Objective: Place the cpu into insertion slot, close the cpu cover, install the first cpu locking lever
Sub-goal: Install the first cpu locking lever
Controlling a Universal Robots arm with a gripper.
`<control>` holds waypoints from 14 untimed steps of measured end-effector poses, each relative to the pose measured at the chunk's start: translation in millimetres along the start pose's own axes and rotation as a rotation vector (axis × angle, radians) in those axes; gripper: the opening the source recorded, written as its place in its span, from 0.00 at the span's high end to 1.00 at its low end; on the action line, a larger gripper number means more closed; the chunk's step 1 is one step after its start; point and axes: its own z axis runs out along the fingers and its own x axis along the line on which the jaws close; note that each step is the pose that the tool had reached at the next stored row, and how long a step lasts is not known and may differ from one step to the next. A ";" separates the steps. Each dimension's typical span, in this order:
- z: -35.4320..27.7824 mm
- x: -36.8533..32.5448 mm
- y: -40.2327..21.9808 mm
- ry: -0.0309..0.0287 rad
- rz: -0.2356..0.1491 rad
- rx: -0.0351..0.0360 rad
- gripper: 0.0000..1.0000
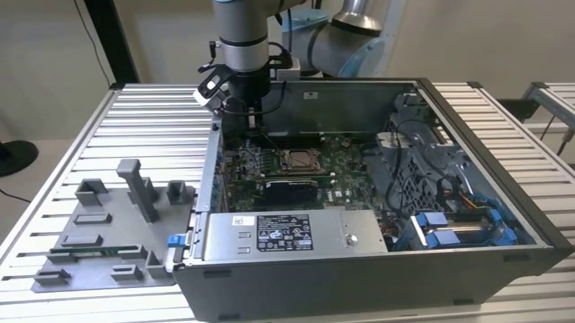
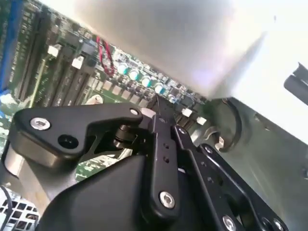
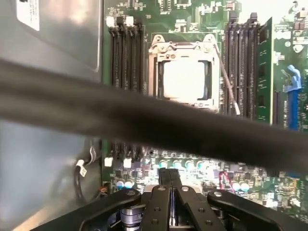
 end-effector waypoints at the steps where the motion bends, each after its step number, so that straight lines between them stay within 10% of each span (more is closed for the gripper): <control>1: 0.0 0.0 -0.9 0.0000 0.000 0.0002 1.00; 14: 1.1 7.7 -8.3 0.0037 0.000 -0.0056 1.00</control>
